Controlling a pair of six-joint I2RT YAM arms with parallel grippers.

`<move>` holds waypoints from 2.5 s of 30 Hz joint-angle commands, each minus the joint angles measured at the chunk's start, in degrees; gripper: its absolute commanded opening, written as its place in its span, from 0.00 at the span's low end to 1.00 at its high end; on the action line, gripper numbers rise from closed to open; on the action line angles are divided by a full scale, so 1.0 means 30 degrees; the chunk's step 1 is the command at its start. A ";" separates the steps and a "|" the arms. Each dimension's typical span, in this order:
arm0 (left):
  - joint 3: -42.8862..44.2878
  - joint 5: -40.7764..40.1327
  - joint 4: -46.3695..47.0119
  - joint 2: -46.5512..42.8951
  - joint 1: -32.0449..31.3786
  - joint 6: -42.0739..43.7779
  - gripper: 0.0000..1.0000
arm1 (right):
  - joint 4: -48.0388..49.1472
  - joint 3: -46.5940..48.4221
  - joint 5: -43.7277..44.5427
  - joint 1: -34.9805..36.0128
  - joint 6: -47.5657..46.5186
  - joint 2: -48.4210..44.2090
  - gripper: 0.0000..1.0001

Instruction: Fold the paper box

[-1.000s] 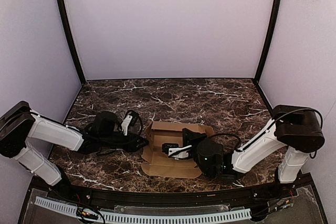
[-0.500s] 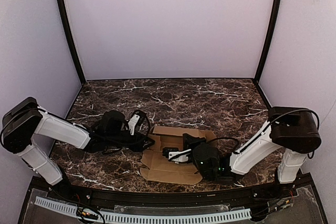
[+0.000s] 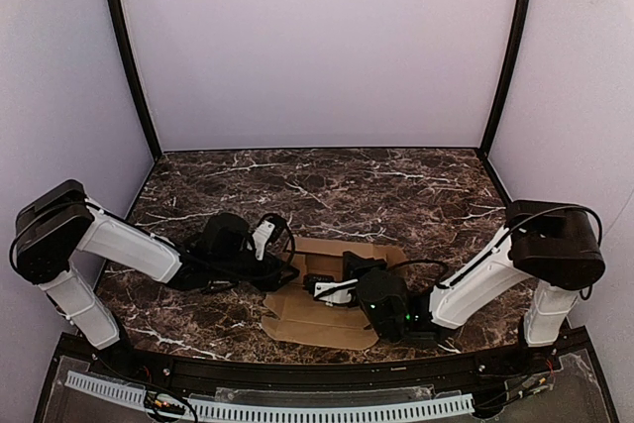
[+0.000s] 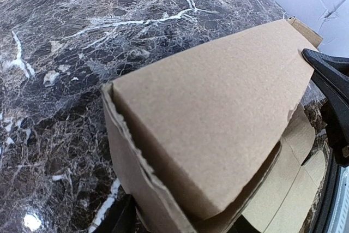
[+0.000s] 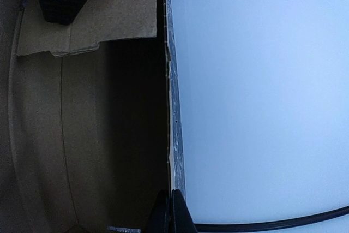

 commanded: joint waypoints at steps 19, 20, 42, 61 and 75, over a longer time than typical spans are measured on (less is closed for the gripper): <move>0.0938 -0.3469 0.0057 0.0471 -0.0815 0.0505 0.22 | -0.3433 0.1578 0.0429 0.1111 0.2943 0.0640 0.00; 0.0969 -0.3499 0.0066 0.0488 -0.0827 0.0505 0.18 | -0.3754 0.1694 0.0487 0.1130 0.3183 0.0637 0.00; 0.1389 -0.4747 -0.0813 0.0128 -0.1143 0.0970 0.00 | -1.3745 0.5620 -0.3696 0.1236 1.2720 -0.2904 0.54; 0.2349 -0.3303 -0.1306 0.0736 -0.1143 0.3630 0.00 | -1.7088 0.3081 -1.1744 -0.1422 1.8308 -1.0825 0.74; 0.3274 -0.0647 0.0853 0.2589 -0.1127 0.8275 0.00 | -1.6068 0.3731 -1.8184 -0.6039 2.2102 -0.9465 0.00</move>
